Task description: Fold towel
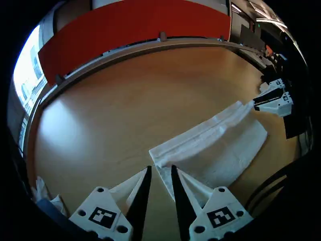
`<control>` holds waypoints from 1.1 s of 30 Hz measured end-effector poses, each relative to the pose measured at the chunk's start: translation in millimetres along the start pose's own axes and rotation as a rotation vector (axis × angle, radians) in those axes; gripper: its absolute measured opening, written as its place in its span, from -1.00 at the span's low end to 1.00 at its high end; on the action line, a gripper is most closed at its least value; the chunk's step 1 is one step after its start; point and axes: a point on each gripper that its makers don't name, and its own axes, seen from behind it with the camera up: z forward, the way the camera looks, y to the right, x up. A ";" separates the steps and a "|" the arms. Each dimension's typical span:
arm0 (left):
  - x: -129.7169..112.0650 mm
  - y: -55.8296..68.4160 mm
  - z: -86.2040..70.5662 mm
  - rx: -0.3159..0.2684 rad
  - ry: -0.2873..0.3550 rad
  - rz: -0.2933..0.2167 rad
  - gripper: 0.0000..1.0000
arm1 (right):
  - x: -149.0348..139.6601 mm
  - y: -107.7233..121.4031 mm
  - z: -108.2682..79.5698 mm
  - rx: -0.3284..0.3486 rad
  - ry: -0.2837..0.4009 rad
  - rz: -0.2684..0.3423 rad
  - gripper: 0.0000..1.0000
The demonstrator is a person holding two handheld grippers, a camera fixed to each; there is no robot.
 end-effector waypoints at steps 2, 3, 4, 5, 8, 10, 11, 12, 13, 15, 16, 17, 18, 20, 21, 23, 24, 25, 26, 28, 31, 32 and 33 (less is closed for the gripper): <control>0.4 -1.4 -1.1 0.005 0.002 0.001 -0.10 | 1.7 2.0 -0.4 -0.004 0.002 -0.001 -0.22; 0.5 -2.3 -2.0 0.008 0.003 0.001 -0.03 | 2.1 2.7 -0.9 -0.006 0.004 -0.002 -0.11; 0.6 -3.3 -3.1 0.011 0.004 0.001 0.03 | 2.5 3.3 -1.6 -0.008 0.005 -0.002 0.08; 0.6 -4.2 -4.1 0.014 0.005 0.001 0.10 | 2.8 3.9 -2.2 -0.010 0.007 -0.003 0.33; 0.2 -3.7 -7.3 0.007 0.005 -0.008 0.60 | 1.4 3.9 -5.1 -0.014 0.011 -0.006 0.79; -0.7 -2.0 -8.9 -0.002 0.004 -0.022 0.85 | -0.8 3.8 -7.1 -0.018 0.010 -0.005 0.99; -1.1 -1.2 -9.5 -0.007 0.004 -0.029 0.87 | -1.8 3.8 -8.0 -0.020 0.010 -0.005 0.99; -1.1 -0.5 -10.5 -0.011 0.007 -0.036 0.89 | -2.9 3.2 -9.1 -0.019 0.010 -0.003 0.99; -1.0 0.4 -11.7 -0.015 0.011 -0.042 0.89 | -4.2 2.4 -10.3 -0.019 0.010 -0.001 0.99; -1.2 1.4 -13.5 -0.020 0.016 -0.051 0.90 | -6.2 1.1 -12.5 -0.018 0.010 0.003 0.99; -1.7 1.7 -14.4 -0.021 0.016 -0.053 0.90 | -7.2 0.5 -13.7 -0.017 0.010 0.005 0.99; -2.2 1.9 -15.2 -0.022 0.017 -0.055 0.90 | -8.1 -0.1 -14.8 -0.017 0.010 0.007 0.99; -2.9 1.9 -16.1 -0.022 0.017 -0.055 0.90 | -8.6 -0.5 -16.0 -0.017 0.010 0.008 0.99; -4.4 2.0 -18.0 -0.020 0.017 -0.054 0.89 | -9.5 -1.4 -18.4 -0.018 0.012 0.011 1.00; -5.3 2.8 -19.3 -0.023 0.017 -0.054 0.90 | -9.6 -2.2 -19.7 -0.018 0.013 0.011 1.00; -7.3 4.9 -22.3 -0.031 0.018 -0.055 0.90 | -9.7 -3.9 -22.4 -0.017 0.017 0.012 0.99; -8.5 6.0 -24.0 -0.034 0.020 -0.057 0.90 | -9.8 -4.6 -23.8 -0.017 0.019 0.012 0.99; -10.0 7.2 -25.9 -0.038 0.022 -0.060 0.90 | -10.0 -5.5 -25.4 -0.018 0.022 0.012 0.99; -11.3 8.3 -27.7 -0.041 0.025 -0.063 0.90 | -10.2 -6.2 -26.7 -0.018 0.024 0.012 0.99; -15.2 9.3 -31.7 -0.038 0.025 -0.068 0.90 | -12.2 -8.5 -29.7 -0.018 0.025 0.012 0.99; -21.1 12.2 -37.9 -0.040 0.025 -0.077 0.90 | -16.2 -12.4 -33.8 -0.016 0.025 0.010 0.99; -23.1 13.4 -39.9 -0.042 0.025 -0.080 0.90 | -17.7 -13.7 -35.0 -0.016 0.024 0.009 0.99; -25.7 14.7 -41.4 -0.045 0.023 -0.084 0.90 | -19.4 -14.9 -36.2 -0.016 0.023 0.008 0.99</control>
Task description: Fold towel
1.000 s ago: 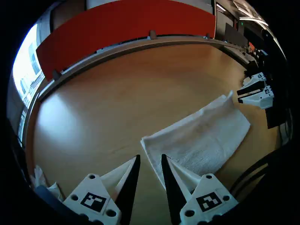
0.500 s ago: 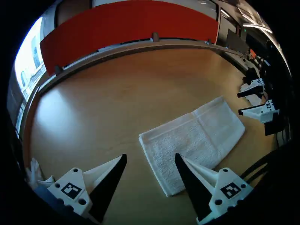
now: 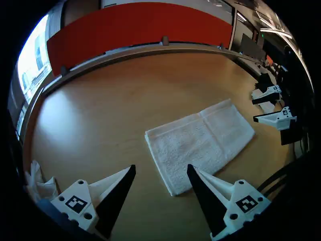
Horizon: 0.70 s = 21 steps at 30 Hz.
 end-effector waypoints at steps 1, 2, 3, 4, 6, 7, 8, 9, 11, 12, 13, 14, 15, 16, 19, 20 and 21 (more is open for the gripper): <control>-3.2 1.4 -1.6 -0.003 -0.002 -0.005 0.90 | -1.9 -1.3 -1.4 0.000 -0.001 -0.001 0.99; -6.1 2.6 -2.9 -0.006 -0.005 -0.009 0.90 | -3.6 -2.5 -2.6 0.001 -0.003 -0.003 0.99; -8.7 3.3 -4.3 -0.006 -0.006 -0.012 0.90 | -5.0 -3.7 -4.0 0.001 -0.003 -0.003 0.99; -11.5 3.8 -5.8 -0.004 -0.007 -0.016 0.90 | -6.4 -5.0 -5.5 0.001 -0.003 -0.004 0.99; -16.3 5.0 -8.2 -0.003 -0.009 -0.023 0.90 | -8.9 -7.5 -8.5 0.000 -0.003 -0.004 0.99; -18.8 5.9 -9.4 -0.003 -0.010 -0.026 0.90 | -10.2 -8.8 -10.4 0.000 -0.002 -0.003 0.99; -21.0 6.7 -10.5 -0.003 -0.011 -0.030 0.90 | -11.3 -10.1 -12.1 -0.001 -0.001 -0.002 0.99; -23.1 6.9 -11.1 -0.002 -0.012 -0.032 0.89 | -12.9 -10.7 -13.5 -0.002 -0.001 0.000 0.99; -27.5 7.2 -12.1 0.001 -0.016 -0.036 0.90 | -16.4 -11.9 -16.3 -0.005 -0.001 0.004 0.99; -29.1 7.2 -12.2 0.003 -0.018 -0.036 0.90 | -18.3 -12.2 -17.1 -0.006 -0.003 0.006 0.99; -30.6 7.2 -12.1 0.004 -0.019 -0.037 0.90 | -20.5 -12.4 -17.8 -0.006 -0.005 0.008 0.99; -32.0 7.2 -12.1 0.005 -0.021 -0.037 0.90 | -22.5 -12.7 -18.5 -0.007 -0.007 0.010 1.00; -32.8 7.1 -12.2 0.007 -0.021 -0.038 0.90 | -23.7 -12.6 -18.9 -0.007 -0.009 0.011 1.00; -33.6 7.0 -12.4 0.008 -0.021 -0.040 0.90 | -24.9 -12.4 -19.3 -0.008 -0.010 0.011 0.99; -35.3 6.0 -13.4 0.017 -0.020 -0.048 0.90 | -26.7 -12.1 -20.1 -0.007 -0.011 0.011 0.99; -35.7 5.5 -13.9 0.021 -0.020 -0.051 0.90 | -27.0 -12.0 -20.3 -0.007 -0.011 0.010 0.99; -36.1 5.0 -14.9 0.025 -0.017 -0.055 0.90 | -27.2 -12.3 -20.4 -0.004 -0.011 0.008 0.99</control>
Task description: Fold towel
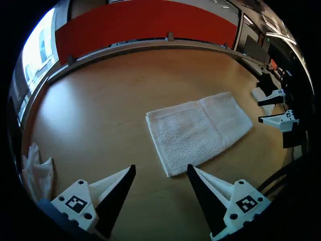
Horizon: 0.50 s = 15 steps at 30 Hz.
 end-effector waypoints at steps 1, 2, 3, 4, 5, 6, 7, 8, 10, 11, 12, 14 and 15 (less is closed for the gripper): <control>-0.3 -0.7 -1.2 0.005 0.003 -0.004 0.90 | -0.1 -0.3 0.0 0.004 0.000 -0.003 0.99; -0.6 -1.3 -2.3 0.009 0.005 -0.008 0.90 | -0.3 -0.7 -0.1 0.007 0.000 -0.005 0.99; -1.2 -1.8 -3.8 0.013 0.008 -0.012 0.90 | -0.2 -0.5 0.0 0.009 0.000 -0.010 1.00; -2.0 -2.3 -5.5 0.018 0.011 -0.017 0.90 | 0.0 -0.2 0.0 0.011 -0.001 -0.015 1.00; -2.7 -2.8 -7.0 0.022 0.014 -0.021 0.90 | 0.2 0.0 0.1 0.013 -0.001 -0.020 0.99; -3.8 -3.5 -8.7 0.027 0.018 -0.026 0.89 | 0.4 0.1 0.2 0.015 -0.002 -0.025 0.99; -5.1 -4.4 -10.6 0.032 0.022 -0.031 0.90 | 0.7 0.2 0.4 0.017 -0.003 -0.032 0.99; -6.3 -5.1 -12.3 0.037 0.025 -0.036 0.90 | 0.9 0.3 0.6 0.019 -0.004 -0.038 0.99; -9.2 -7.3 -16.5 0.051 0.032 -0.050 0.90 | 1.7 0.0 1.0 0.026 -0.004 -0.050 0.99; -10.6 -8.4 -18.5 0.057 0.035 -0.056 0.90 | 2.0 -0.2 1.1 0.029 -0.005 -0.055 0.99; -11.9 -9.3 -20.9 0.063 0.039 -0.065 0.90 | 2.3 -0.1 1.5 0.032 -0.006 -0.060 0.99; -14.6 -11.2 -26.2 0.076 0.047 -0.083 0.90 | 2.7 0.2 2.3 0.039 -0.008 -0.071 0.98; -16.1 -11.7 -28.6 0.080 0.050 -0.091 0.90 | 2.8 0.4 2.9 0.041 -0.009 -0.076 0.98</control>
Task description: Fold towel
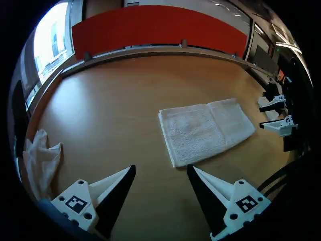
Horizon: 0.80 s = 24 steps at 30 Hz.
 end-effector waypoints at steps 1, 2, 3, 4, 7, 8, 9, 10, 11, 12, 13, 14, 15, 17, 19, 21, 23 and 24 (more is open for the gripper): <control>-1.5 -0.9 -2.7 0.005 0.003 -0.009 0.90 | 0.0 0.3 0.7 0.002 -0.002 -0.005 0.98; -2.9 -1.7 -5.2 0.009 0.006 -0.018 0.90 | 0.1 0.6 1.2 0.003 -0.004 -0.010 0.98; -4.5 -2.5 -7.4 0.013 0.008 -0.025 0.90 | 0.6 0.2 1.8 0.007 -0.005 -0.014 0.98; -6.4 -3.3 -9.8 0.018 0.010 -0.033 0.90 | 1.3 -0.4 2.3 0.012 -0.005 -0.019 0.98; -10.7 -5.5 -16.4 0.029 0.017 -0.050 0.90 | 3.5 -1.9 4.0 0.023 -0.006 -0.032 0.98; -11.9 -6.2 -18.4 0.033 0.020 -0.055 0.90 | 4.2 -2.3 4.5 0.026 -0.007 -0.036 0.98; -12.9 -6.8 -20.0 0.037 0.021 -0.058 0.90 | 4.9 -2.6 5.1 0.028 -0.008 -0.041 0.98; -14.1 -7.6 -21.7 0.042 0.022 -0.062 0.90 | 5.8 -2.8 5.6 0.029 -0.009 -0.046 0.97; -15.0 -8.3 -23.3 0.047 0.023 -0.065 0.90 | 6.6 -3.0 6.2 0.030 -0.009 -0.051 0.97; -15.8 -8.8 -24.7 0.051 0.024 -0.068 0.90 | 7.1 -3.5 6.6 0.033 -0.011 -0.055 0.97; -16.5 -9.3 -26.3 0.055 0.025 -0.072 0.90 | 7.7 -4.1 7.1 0.036 -0.012 -0.059 0.97; -17.1 -9.7 -27.7 0.058 0.026 -0.076 0.90 | 8.2 -4.7 7.6 0.039 -0.013 -0.063 0.97; -17.7 -10.1 -29.3 0.061 0.028 -0.079 0.90 | 8.2 -5.2 8.1 0.042 -0.015 -0.067 0.97; -18.8 -10.6 -32.8 0.067 0.032 -0.087 0.90 | 8.0 -6.2 9.2 0.049 -0.020 -0.074 0.95; -20.9 -10.7 -36.5 0.072 0.034 -0.095 0.90 | 6.2 -7.7 10.3 0.059 -0.029 -0.083 0.91; -23.3 -11.1 -39.9 0.076 0.036 -0.102 0.90 | 3.8 -9.2 11.3 0.068 -0.039 -0.092 0.87; -26.2 -11.8 -43.3 0.080 0.036 -0.108 0.90 | 0.4 -10.8 12.5 0.078 -0.053 -0.103 0.82; -27.5 -12.6 -44.9 0.084 0.036 -0.109 0.90 | -1.5 -11.0 13.2 0.081 -0.061 -0.107 0.79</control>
